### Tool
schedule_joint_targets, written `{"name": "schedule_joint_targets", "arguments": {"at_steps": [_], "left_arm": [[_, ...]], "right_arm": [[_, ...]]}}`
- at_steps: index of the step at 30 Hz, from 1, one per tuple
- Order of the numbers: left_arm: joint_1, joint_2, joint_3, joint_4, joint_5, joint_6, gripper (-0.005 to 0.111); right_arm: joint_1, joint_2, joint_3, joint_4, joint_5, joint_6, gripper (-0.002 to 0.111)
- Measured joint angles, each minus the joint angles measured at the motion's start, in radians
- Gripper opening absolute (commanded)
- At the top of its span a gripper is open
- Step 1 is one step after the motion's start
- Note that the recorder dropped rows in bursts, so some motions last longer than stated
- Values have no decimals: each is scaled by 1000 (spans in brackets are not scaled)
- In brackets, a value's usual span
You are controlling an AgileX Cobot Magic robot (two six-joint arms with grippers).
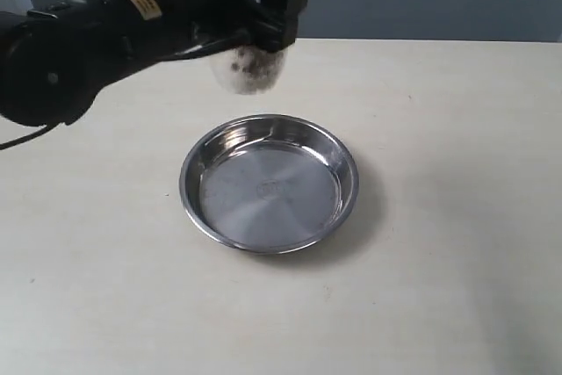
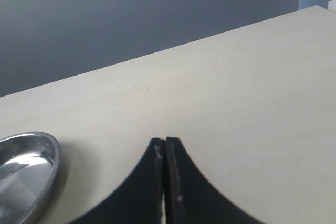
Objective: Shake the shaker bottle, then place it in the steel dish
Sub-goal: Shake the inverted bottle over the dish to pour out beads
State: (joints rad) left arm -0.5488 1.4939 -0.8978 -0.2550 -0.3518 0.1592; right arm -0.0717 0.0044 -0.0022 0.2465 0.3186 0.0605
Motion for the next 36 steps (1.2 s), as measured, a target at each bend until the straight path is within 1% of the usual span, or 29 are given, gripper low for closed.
{"name": "schedule_joint_targets", "arguments": {"at_steps": [3, 4, 6, 8, 9, 12, 13, 14, 16, 17, 19, 22, 23, 24, 26, 27, 29, 32, 33, 36], "left_arm": [[-11, 31, 18, -8, -5, -12, 0], [-17, 41, 14, 22, 7, -14, 0], [-27, 29, -23, 84, 30, -17, 0], [-30, 2, -62, 83, 32, -17, 0], [-18, 1, -65, 67, 28, -17, 0], [12, 64, -9, -6, 24, -35, 0], [14, 99, 15, -19, 42, -49, 0], [14, 119, 30, -19, 62, -53, 0], [-4, 119, 37, 31, 99, -62, 0], [-13, 96, 26, 68, 90, -64, 0], [-19, 65, 13, 90, 16, -66, 0], [-3, 131, 33, 63, -68, -87, 0], [3, 161, 38, 55, -56, -103, 0], [4, 193, 48, 52, -17, -127, 0], [-6, 195, 50, 104, 44, -159, 0], [-17, 168, 38, 154, 37, -159, 0], [-30, 108, 7, 196, -37, -168, 0], [-27, 130, 15, 146, -100, -173, 0], [-22, 154, 25, 131, -96, -175, 0], [-24, 226, 67, 118, 5, -184, 0]], "right_arm": [[0, 0, 0, 0, 0, 0, -1], [0, 0, 0, 0, 0, 0, -1], [0, 0, 0, 0, 0, 0, -1], [0, 0, 0, 0, 0, 0, -1], [0, 0, 0, 0, 0, 0, -1], [0, 0, 0, 0, 0, 0, -1], [0, 0, 0, 0, 0, 0, -1], [0, 0, 0, 0, 0, 0, -1], [0, 0, 0, 0, 0, 0, -1], [0, 0, 0, 0, 0, 0, -1], [0, 0, 0, 0, 0, 0, -1], [0, 0, 0, 0, 0, 0, -1], [0, 0, 0, 0, 0, 0, -1], [0, 0, 0, 0, 0, 0, -1], [0, 0, 0, 0, 0, 0, -1], [0, 0, 0, 0, 0, 0, -1], [0, 0, 0, 0, 0, 0, -1], [0, 0, 0, 0, 0, 0, -1], [0, 0, 0, 0, 0, 0, -1], [0, 0, 0, 0, 0, 0, -1]]}}
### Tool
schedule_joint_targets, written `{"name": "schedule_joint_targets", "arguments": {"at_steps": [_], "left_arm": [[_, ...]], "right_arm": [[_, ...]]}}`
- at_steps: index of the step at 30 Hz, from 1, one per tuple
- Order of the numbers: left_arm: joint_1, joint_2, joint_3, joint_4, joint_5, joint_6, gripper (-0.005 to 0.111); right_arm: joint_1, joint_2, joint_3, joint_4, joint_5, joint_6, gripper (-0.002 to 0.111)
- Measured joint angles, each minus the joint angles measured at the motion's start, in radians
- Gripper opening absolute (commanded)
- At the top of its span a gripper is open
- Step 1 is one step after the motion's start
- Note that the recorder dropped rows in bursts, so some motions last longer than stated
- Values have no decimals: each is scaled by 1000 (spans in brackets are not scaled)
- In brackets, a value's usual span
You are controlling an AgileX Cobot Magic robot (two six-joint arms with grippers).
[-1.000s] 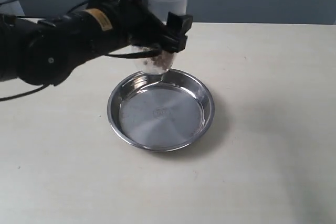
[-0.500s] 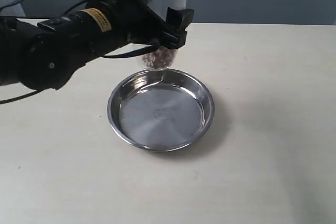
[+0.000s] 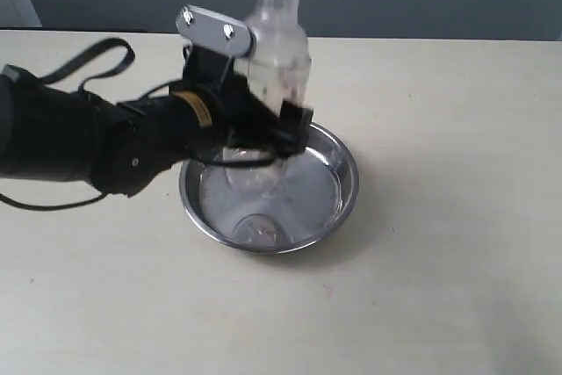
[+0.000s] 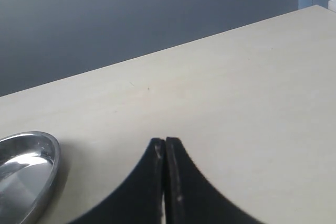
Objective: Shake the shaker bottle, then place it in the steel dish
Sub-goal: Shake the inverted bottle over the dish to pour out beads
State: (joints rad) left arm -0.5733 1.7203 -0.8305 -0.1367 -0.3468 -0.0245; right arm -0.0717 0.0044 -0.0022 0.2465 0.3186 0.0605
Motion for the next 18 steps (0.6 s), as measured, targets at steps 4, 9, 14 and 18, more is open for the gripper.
{"name": "schedule_joint_targets", "arguments": {"at_steps": [4, 9, 14, 18], "left_arm": [[-14, -54, -8, 31, -65, 2, 0], [-14, -22, 17, -3, -109, -2, 0], [-9, -108, 5, 86, -175, 4, 0], [28, -30, 38, 55, -78, -27, 0]], "right_arm": [[0, 0, 0, 0, 0, 0, -1], [0, 0, 0, 0, 0, 0, -1], [0, 0, 0, 0, 0, 0, -1], [0, 0, 0, 0, 0, 0, -1]]}}
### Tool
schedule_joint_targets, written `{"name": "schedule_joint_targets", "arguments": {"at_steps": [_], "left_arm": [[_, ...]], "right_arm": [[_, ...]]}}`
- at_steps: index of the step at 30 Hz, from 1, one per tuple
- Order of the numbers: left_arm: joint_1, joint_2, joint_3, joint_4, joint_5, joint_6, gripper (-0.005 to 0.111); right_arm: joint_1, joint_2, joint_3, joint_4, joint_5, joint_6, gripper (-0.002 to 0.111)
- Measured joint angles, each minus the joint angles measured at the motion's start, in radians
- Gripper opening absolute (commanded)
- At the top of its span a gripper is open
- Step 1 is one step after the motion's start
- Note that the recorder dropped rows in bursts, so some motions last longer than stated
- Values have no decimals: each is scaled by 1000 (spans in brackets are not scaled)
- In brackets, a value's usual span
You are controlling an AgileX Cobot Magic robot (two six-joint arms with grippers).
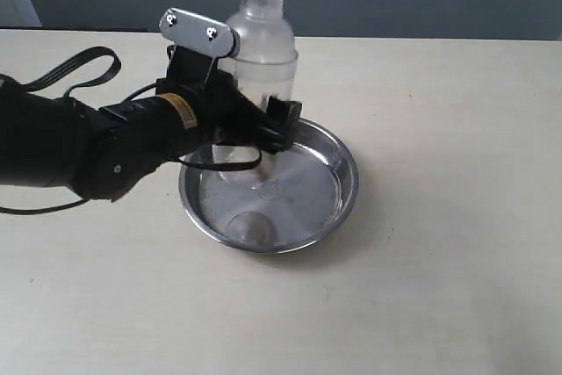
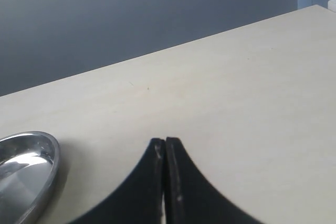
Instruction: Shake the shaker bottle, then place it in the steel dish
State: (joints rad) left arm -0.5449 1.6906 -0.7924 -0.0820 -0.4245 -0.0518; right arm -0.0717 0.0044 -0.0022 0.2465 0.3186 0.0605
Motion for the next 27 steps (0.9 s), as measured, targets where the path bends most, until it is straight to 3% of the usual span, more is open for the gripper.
{"name": "schedule_joint_targets", "arguments": {"at_steps": [3, 5, 8, 10, 13, 16, 19, 22, 24, 27], "left_arm": [[2, -142, -65, 97, -15, -12, 0], [2, -123, -13, 44, -67, -22, 0], [6, -86, 63, 66, 49, -70, 0], [6, -184, 35, 116, -32, -72, 0], [6, -140, 75, 107, -120, -72, 0], [6, -127, 80, 148, -108, -74, 0], [6, -218, -15, 167, -96, -50, 0], [6, -124, 33, 106, -89, -65, 0], [1, -30, 83, 130, 38, -92, 0], [-6, -125, 39, 183, -4, -92, 0]], "right_arm": [[0, 0, 0, 0, 0, 0, -1], [0, 0, 0, 0, 0, 0, -1], [0, 0, 0, 0, 0, 0, -1], [0, 0, 0, 0, 0, 0, -1], [0, 0, 0, 0, 0, 0, -1], [0, 0, 0, 0, 0, 0, -1], [0, 0, 0, 0, 0, 0, -1], [0, 0, 0, 0, 0, 0, -1], [0, 0, 0, 0, 0, 0, -1], [0, 0, 0, 0, 0, 0, -1]]}}
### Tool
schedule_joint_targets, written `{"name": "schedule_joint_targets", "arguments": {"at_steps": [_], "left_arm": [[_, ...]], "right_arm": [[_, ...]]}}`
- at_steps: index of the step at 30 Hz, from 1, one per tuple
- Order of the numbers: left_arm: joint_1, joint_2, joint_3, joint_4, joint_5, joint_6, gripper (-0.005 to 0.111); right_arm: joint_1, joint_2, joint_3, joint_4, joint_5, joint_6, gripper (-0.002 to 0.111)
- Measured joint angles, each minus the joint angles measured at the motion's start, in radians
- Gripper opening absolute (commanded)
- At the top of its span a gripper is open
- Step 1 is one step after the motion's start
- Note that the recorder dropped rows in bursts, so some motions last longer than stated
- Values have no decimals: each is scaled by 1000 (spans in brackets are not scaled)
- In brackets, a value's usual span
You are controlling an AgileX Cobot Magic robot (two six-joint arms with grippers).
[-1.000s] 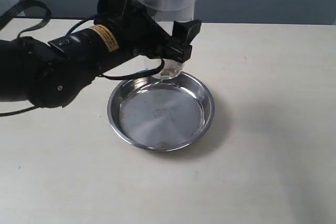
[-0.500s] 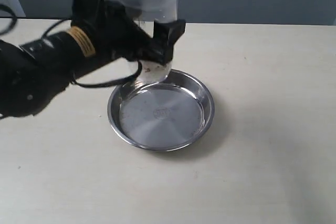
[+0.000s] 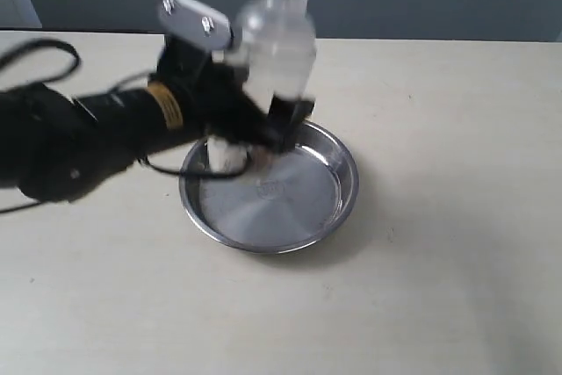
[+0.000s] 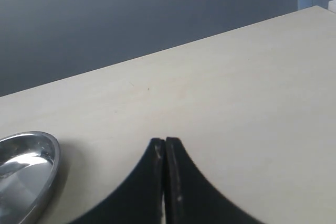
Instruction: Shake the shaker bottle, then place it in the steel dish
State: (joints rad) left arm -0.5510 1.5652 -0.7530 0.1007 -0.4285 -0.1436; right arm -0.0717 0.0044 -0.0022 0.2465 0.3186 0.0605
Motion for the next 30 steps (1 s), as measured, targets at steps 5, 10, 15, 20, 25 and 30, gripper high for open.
{"name": "schedule_joint_targets", "arguments": {"at_steps": [5, 10, 15, 20, 25, 30], "left_arm": [[28, 43, -20, -122, -116, 40, 0], [39, 33, -29, -61, 16, 36, 0], [33, 22, -28, -41, -79, 25, 0], [29, -19, -31, 15, 14, 33, 0], [40, -40, -30, -93, -66, 50, 0], [35, 18, 33, -85, 84, 5, 0]], "right_arm": [[0, 0, 0, 0, 0, 0, -1], [0, 0, 0, 0, 0, 0, -1], [0, 0, 0, 0, 0, 0, -1], [0, 0, 0, 0, 0, 0, -1], [0, 0, 0, 0, 0, 0, -1], [0, 0, 0, 0, 0, 0, -1]]}}
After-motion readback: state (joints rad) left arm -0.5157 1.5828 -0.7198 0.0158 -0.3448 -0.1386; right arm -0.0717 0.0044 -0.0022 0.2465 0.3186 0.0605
